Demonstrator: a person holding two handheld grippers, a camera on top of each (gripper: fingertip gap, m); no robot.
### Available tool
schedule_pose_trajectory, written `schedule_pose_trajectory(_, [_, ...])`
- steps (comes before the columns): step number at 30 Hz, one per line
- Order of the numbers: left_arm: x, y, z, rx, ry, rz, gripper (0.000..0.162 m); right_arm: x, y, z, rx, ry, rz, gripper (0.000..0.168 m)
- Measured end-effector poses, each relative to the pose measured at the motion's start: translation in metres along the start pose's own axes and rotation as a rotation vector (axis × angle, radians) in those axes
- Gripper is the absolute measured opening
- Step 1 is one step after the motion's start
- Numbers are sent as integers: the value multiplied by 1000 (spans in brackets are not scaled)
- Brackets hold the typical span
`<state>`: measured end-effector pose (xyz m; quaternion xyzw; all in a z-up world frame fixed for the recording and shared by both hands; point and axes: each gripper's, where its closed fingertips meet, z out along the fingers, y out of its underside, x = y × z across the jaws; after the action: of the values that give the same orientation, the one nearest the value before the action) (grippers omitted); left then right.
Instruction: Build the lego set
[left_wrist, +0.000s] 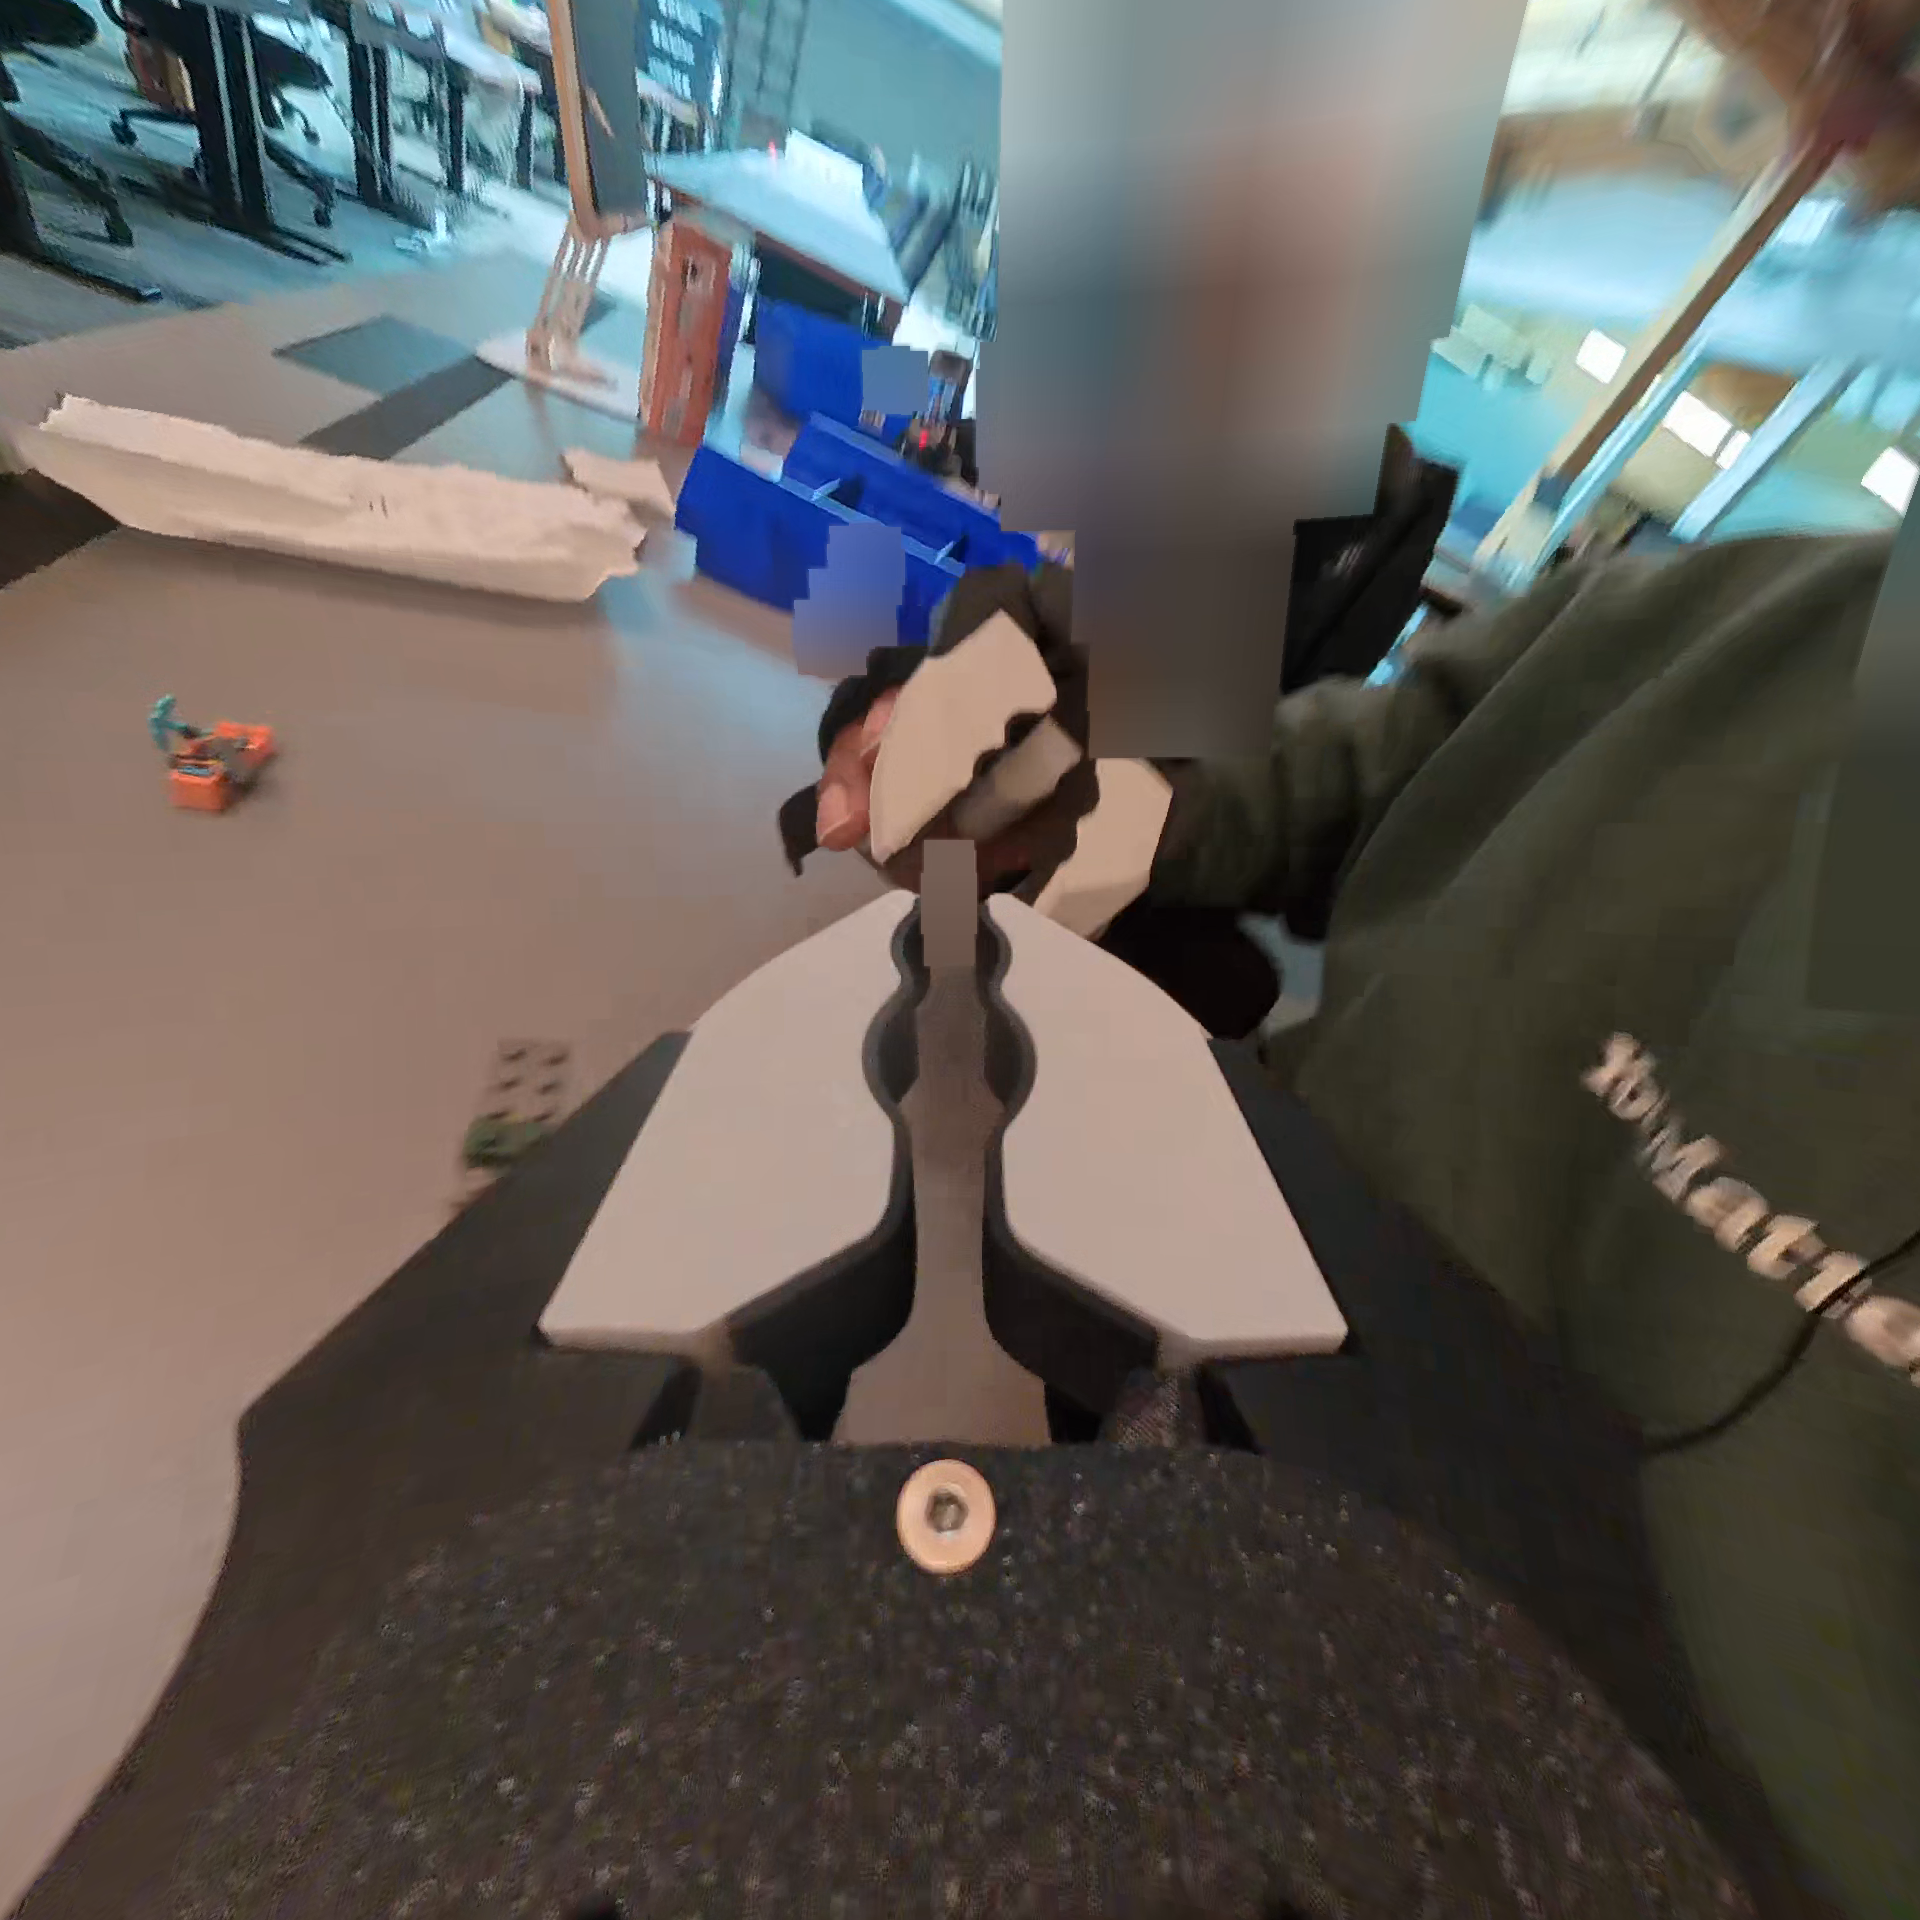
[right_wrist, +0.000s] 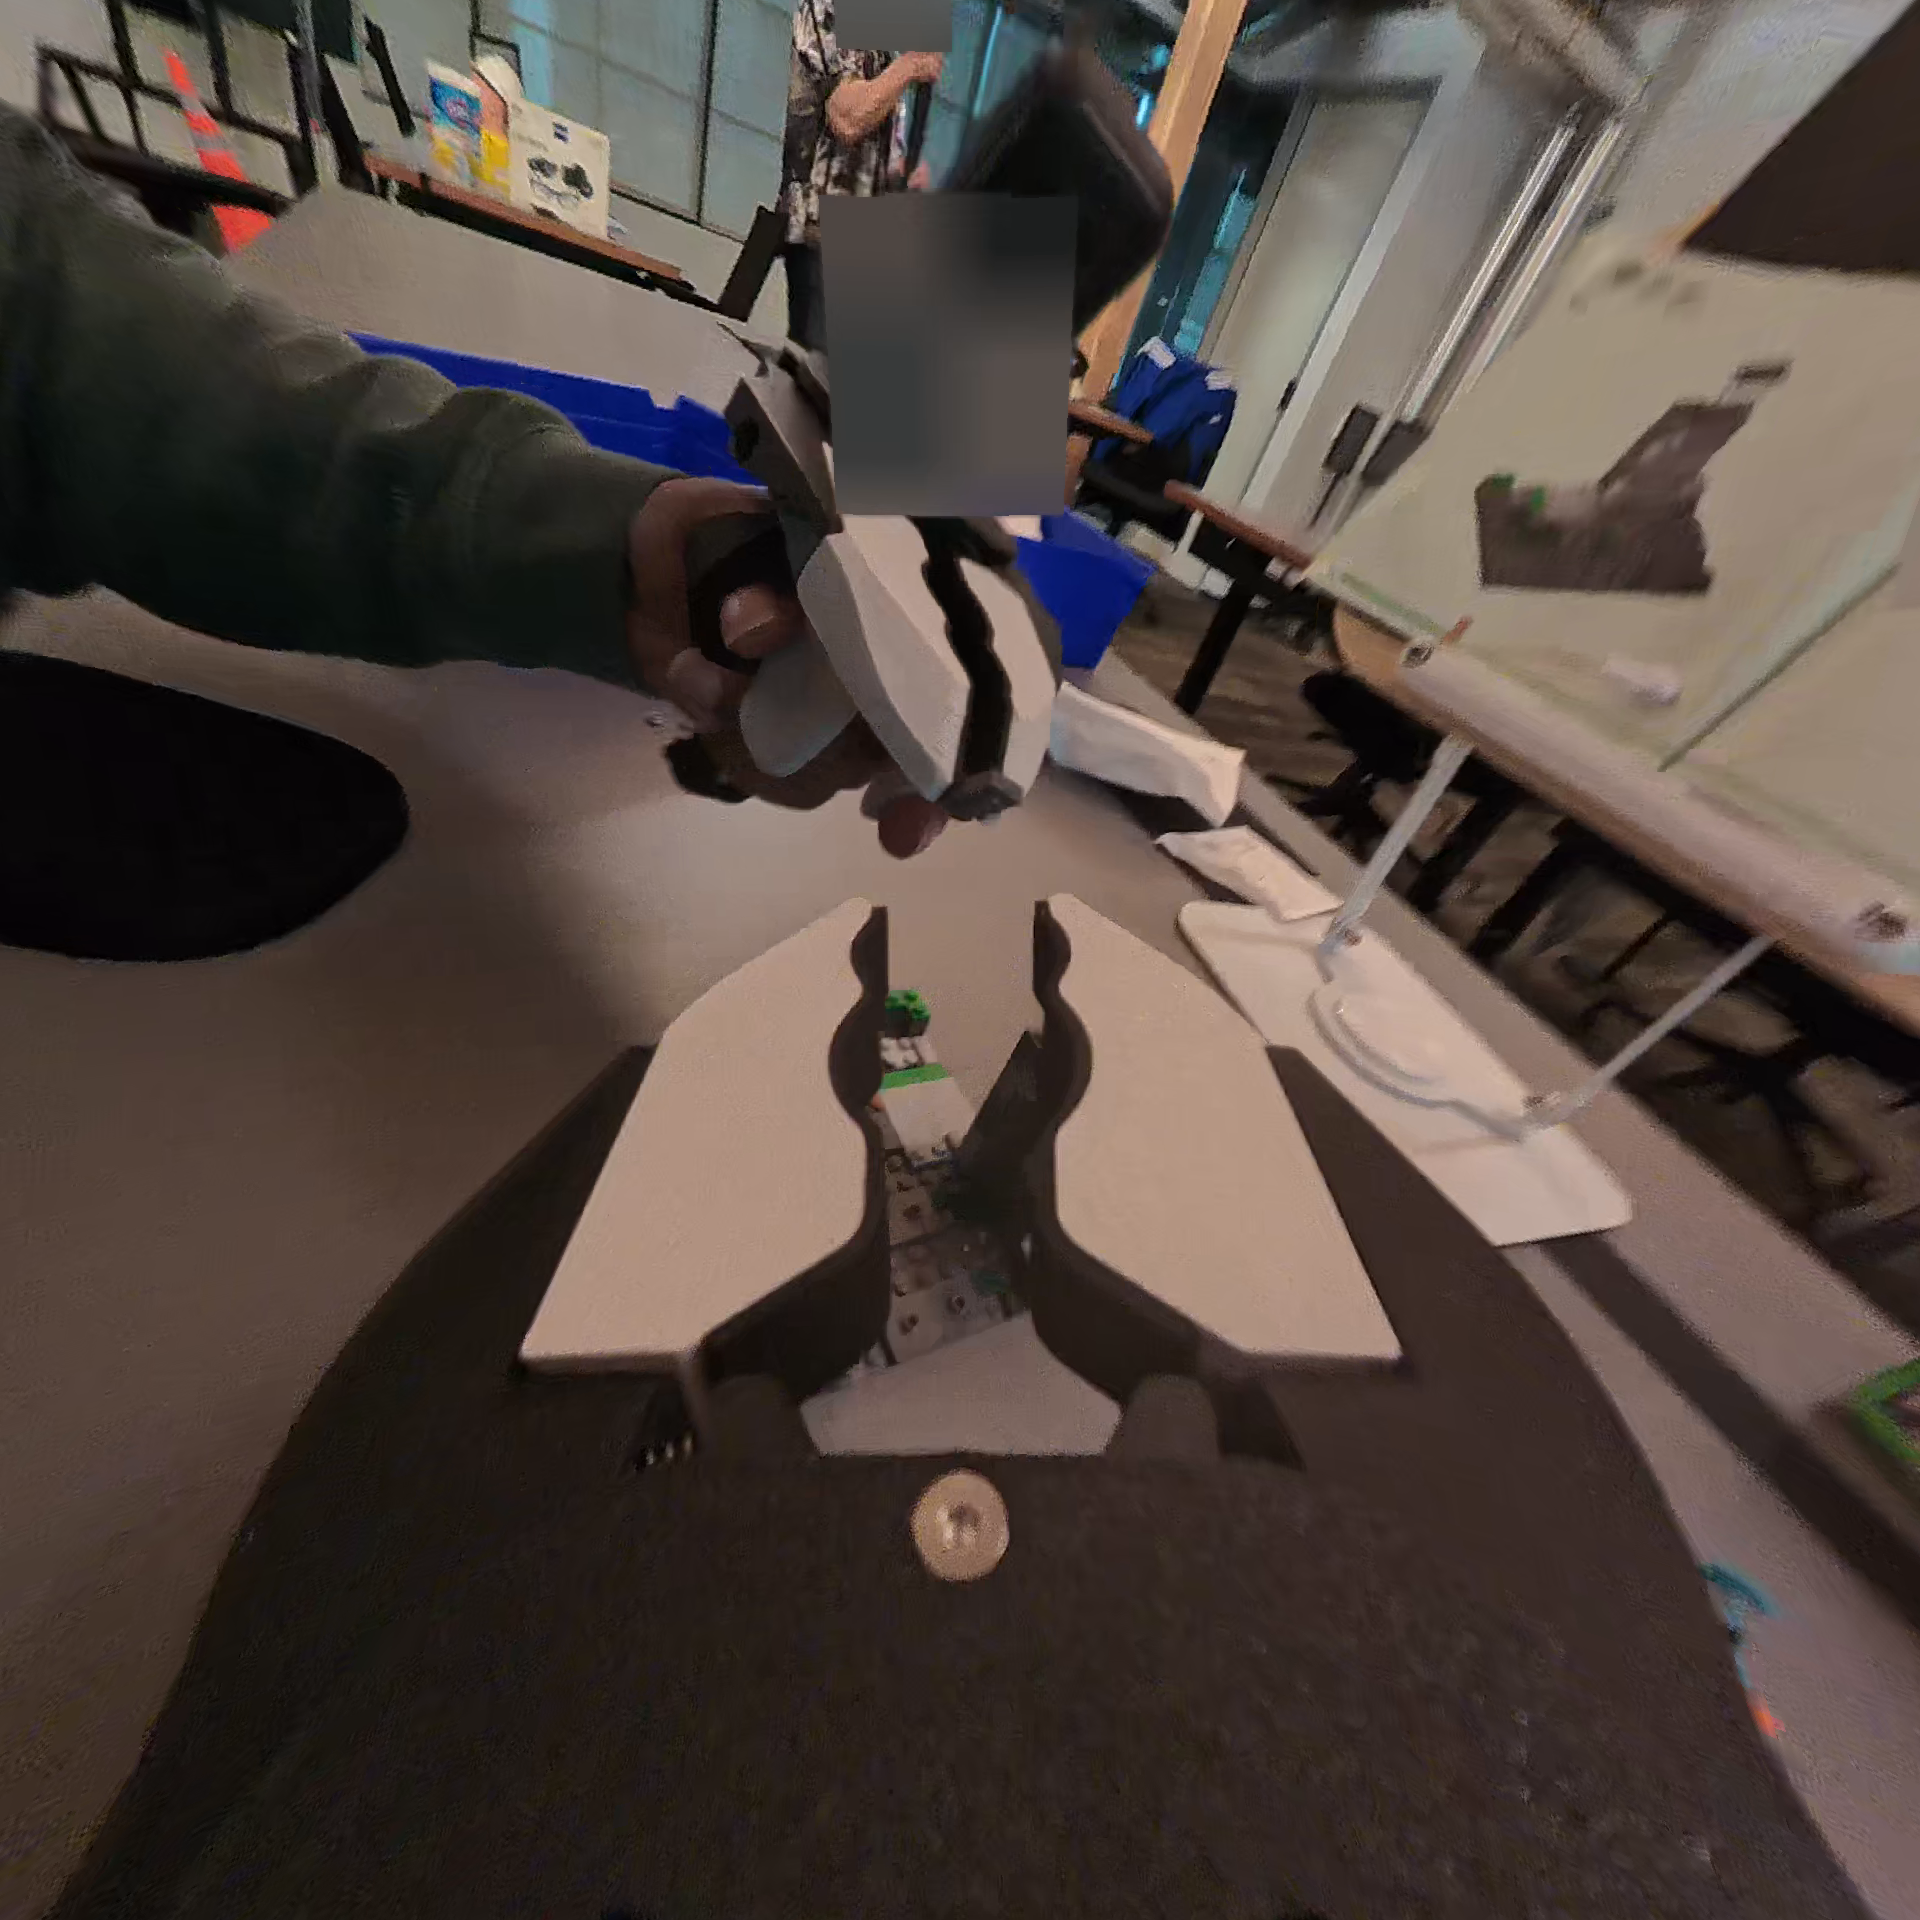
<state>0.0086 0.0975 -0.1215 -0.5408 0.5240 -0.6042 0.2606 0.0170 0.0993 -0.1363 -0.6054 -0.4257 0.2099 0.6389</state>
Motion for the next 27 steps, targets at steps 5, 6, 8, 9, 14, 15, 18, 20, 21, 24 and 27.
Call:
schedule_pose_trajectory(5, [13,3,8,178,43,-250,7,-12,-16,0,7,80,-199,26])
schedule_pose_trajectory(6, [15,5,8,205,58,-284,7,-14,-17,0,2,85,-224,25])
schedule_pose_trajectory(8, [18,8,7,249,82,-344,7,-17,-15,0,-23,89,-268,22])
schedule_pose_trajectory(9, [20,10,7,260,84,-356,7,-20,-14,1,-37,86,-287,22])
schedule_pose_trajectory(14, [25,17,6,298,83,-397,7,-26,-14,3,-49,84,-342,15])
schedule_pose_trajectory(15, [26,17,5,308,89,-417,7,-27,-14,4,-52,84,-356,15])
schedule_pose_trajectory(18, [28,19,1,316,111,-451,7,-30,-15,6,-64,70,-400,15])
schedule_pose_trajectory(20, [30,21,0,324,134,-484,7,-33,-15,7,-66,49,-415,15])
schedule_pose_trajectory(21, [31,22,0,323,135,-491,7,-35,-15,7,-70,31,-414,14])
schedule_pose_trajectory(24, [31,26,-4,294,83,-408,9,-37,-11,8,-107,-39,-356,3])
schedule_pose_trajectory(27, [29,29,-9,218,-51,-236,2,-40,-2,8,-183,-168,-204,0])
